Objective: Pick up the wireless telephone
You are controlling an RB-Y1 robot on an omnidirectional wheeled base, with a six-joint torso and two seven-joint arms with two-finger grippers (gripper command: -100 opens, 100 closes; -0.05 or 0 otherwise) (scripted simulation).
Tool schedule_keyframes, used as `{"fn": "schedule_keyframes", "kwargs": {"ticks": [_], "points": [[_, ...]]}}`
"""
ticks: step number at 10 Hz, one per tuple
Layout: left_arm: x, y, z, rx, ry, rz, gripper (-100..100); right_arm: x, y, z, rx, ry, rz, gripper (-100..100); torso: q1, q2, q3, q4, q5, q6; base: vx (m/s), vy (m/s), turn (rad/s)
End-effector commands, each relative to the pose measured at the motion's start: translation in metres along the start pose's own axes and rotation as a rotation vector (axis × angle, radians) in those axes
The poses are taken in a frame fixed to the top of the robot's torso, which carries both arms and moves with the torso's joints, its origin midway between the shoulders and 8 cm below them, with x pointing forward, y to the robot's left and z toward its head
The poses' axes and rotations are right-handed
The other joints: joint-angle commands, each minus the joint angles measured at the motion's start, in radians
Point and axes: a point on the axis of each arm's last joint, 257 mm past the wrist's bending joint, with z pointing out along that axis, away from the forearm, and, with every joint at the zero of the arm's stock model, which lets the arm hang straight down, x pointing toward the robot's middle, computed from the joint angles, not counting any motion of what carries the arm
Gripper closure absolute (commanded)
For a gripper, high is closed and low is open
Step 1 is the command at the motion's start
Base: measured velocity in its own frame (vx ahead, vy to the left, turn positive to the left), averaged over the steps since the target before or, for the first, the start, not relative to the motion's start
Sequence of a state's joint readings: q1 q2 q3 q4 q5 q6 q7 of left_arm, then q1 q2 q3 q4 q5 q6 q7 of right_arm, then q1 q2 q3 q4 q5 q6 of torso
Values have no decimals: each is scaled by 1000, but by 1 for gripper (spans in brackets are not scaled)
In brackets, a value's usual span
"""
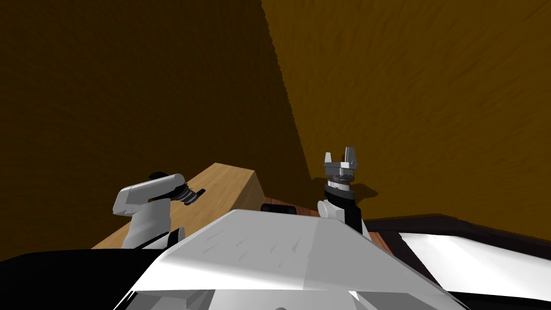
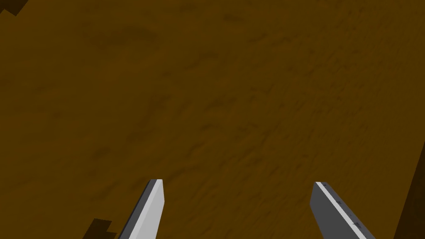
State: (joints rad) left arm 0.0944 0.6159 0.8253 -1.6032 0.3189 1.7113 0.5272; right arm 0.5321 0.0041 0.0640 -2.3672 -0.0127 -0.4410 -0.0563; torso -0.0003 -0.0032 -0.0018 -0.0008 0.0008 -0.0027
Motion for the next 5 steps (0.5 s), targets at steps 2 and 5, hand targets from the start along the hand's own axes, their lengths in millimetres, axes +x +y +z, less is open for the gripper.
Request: {"fn": "schedule_keyframes", "kwargs": {"ticks": [2,5], "points": [[-3,-1,-11,-4,-6,-4,100,0,0,0,0,0,0,0,-1,0,0,0,0,0,3,-13,-17],[-3,-2,-14,-4,-6,-5,0,0,0,0,0,0,0,0,0,0,0,0,1,0,1,-4,-5]]}}
